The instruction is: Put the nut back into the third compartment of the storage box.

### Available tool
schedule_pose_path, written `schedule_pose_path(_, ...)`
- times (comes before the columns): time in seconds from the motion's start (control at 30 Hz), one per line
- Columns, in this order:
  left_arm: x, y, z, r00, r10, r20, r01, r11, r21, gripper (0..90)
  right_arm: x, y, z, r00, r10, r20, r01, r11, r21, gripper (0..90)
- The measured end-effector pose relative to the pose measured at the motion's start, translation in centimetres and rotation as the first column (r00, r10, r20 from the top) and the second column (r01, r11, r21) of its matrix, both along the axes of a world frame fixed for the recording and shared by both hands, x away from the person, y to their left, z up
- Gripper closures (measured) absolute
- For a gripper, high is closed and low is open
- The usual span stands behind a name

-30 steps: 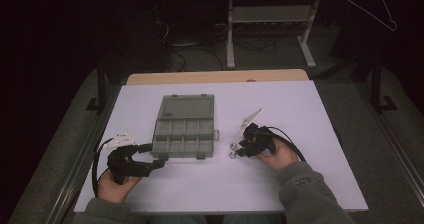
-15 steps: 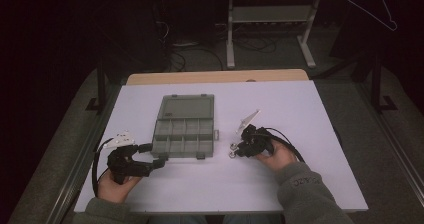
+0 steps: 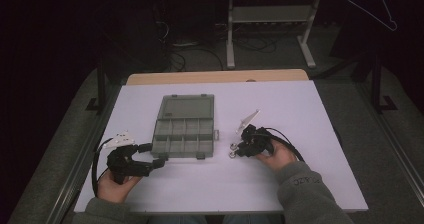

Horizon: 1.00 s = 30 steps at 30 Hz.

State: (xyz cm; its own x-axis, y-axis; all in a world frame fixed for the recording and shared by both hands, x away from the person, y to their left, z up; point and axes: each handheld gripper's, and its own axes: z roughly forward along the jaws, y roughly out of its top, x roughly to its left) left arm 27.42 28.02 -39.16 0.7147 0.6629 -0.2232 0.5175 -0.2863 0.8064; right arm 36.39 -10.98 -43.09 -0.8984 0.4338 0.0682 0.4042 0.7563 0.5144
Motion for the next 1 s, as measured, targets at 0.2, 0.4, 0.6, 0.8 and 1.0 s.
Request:
schedule_pose_path(0.2, 0.01, 0.01, 0.00, 1.0000, 0.001, 0.002, -0.001, 1.0000, -0.002, 18.1, 0.07, -0.12, 0.04, 1.0000, -0.005, -0.007, 0.005, 1.000, 0.006, 69.6)
schedule_pose_path(0.4, 0.02, 0.05, 0.01, 1.0000, 0.001, 0.004, -0.001, 1.0000, -0.003, 18.1, 0.13, -0.20, 0.04, 0.9997, -0.014, -0.020, 0.014, 1.000, 0.014, 69.6)
schedule_pose_path(0.6, 0.04, 0.06, 0.02, 1.0000, -0.002, 0.006, 0.002, 1.0000, -0.001, 18.1, 0.21, -0.38, 0.08, 0.9993, -0.020, -0.031, 0.020, 1.000, 0.017, 69.6)
schedule_pose_path(0.8, 0.03, 0.04, 0.00, 1.0000, 0.001, 0.004, -0.001, 1.0000, -0.003, 18.1, 0.19, -0.43, 0.12, 0.9993, -0.020, -0.031, 0.021, 1.000, 0.014, 69.6)
schedule_pose_path(1.0, 0.03, 0.06, 0.01, 1.0000, 0.001, 0.004, -0.001, 1.0000, -0.003, 18.1, 0.23, -0.52, 0.12, 0.9993, -0.021, -0.031, 0.021, 1.000, 0.015, 69.6)
